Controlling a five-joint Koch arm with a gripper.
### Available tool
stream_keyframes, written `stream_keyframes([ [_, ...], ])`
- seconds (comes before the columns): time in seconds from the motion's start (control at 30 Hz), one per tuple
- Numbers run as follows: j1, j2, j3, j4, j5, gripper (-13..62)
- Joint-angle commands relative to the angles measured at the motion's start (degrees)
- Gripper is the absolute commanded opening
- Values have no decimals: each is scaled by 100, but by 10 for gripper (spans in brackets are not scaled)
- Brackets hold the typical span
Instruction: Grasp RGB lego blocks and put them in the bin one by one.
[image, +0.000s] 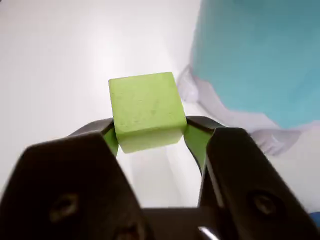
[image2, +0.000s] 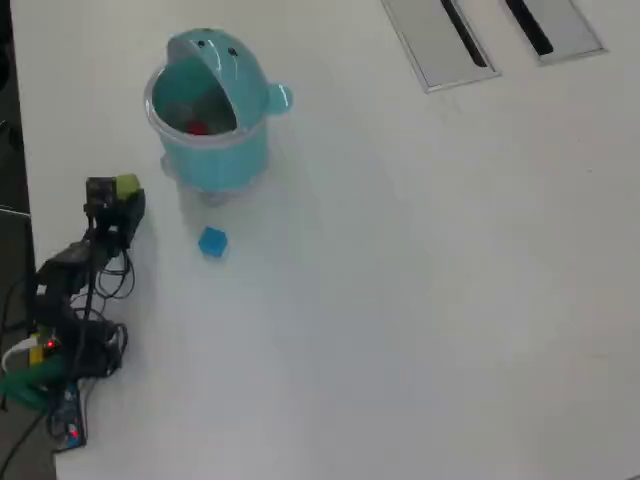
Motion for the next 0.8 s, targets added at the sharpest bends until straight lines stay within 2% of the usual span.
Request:
stream_keyframes([
  [0.0,97,554,-167,114,-9,117],
  [0.27,650,1863,-457,1582,-334,116],
  [0.43,949,2294,-853,2127,-378,99],
  [0.77,1318,2382,-3410,3349,-1063,100],
])
